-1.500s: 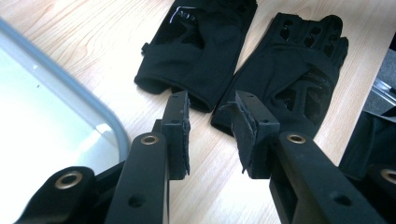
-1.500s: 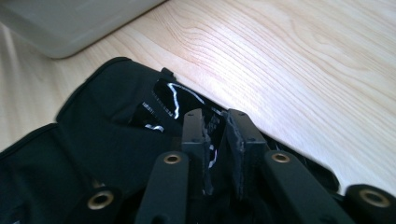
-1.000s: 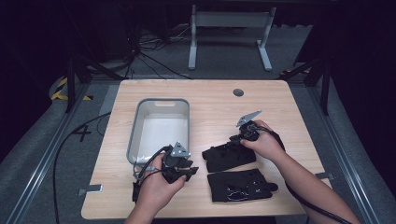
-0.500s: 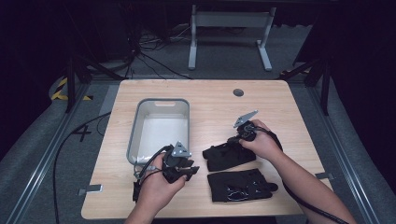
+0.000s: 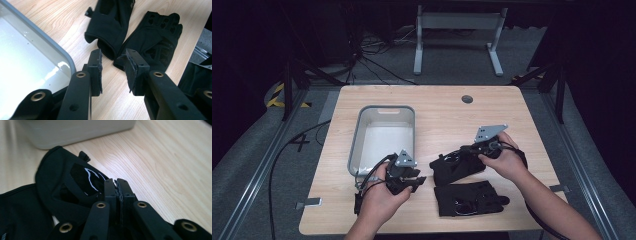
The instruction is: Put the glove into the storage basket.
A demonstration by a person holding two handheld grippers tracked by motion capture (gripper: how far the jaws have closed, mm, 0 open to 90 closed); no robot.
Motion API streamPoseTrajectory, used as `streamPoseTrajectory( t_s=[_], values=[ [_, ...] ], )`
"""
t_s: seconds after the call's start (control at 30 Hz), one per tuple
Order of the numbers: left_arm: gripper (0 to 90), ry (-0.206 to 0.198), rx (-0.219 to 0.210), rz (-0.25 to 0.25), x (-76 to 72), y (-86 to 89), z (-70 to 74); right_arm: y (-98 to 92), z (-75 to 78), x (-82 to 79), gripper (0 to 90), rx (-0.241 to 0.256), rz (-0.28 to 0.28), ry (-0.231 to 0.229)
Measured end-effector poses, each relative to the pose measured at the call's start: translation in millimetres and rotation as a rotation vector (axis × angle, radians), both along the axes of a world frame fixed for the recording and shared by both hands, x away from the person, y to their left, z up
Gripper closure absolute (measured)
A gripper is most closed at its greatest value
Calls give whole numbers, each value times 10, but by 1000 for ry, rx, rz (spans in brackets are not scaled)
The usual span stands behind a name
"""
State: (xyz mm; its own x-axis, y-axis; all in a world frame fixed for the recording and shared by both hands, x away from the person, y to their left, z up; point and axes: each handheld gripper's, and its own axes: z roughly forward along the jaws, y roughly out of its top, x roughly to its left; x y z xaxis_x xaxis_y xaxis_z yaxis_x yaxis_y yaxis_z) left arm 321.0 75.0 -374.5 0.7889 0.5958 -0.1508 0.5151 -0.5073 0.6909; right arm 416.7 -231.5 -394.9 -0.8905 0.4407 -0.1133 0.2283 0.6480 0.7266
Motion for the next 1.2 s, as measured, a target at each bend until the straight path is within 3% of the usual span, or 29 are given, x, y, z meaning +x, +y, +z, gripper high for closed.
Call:
streamPoseTrajectory(
  t_s=[0.23, 0.4, 0.67, 0.73, 0.9, 1.03, 1.2],
  values=[
    [674, 2, -4, -18, 30, -69, -8, -162, 65, -475, 879, 10, 50, -101],
    [669, 5, -1, -36, 41, -122, -5, -257, 58, -757, 879, 24, 77, -127],
    [672, 11, -3, -56, 55, -191, -21, -338, -71, -1189, 883, 27, 129, -87],
    [673, 13, 1, -61, 53, -211, -26, -347, -137, -1261, 883, 19, 137, -50],
    [672, 13, 3, -68, 54, -233, -28, -329, -303, -1333, 880, -30, 144, 34],
    [671, 19, 9, -74, 46, -252, -45, -316, -346, -1320, 833, -22, 139, 130],
    [667, 26, 11, -93, 23, -300, -67, -376, -294, -1308, 801, 13, 125, 152]
  ],
)
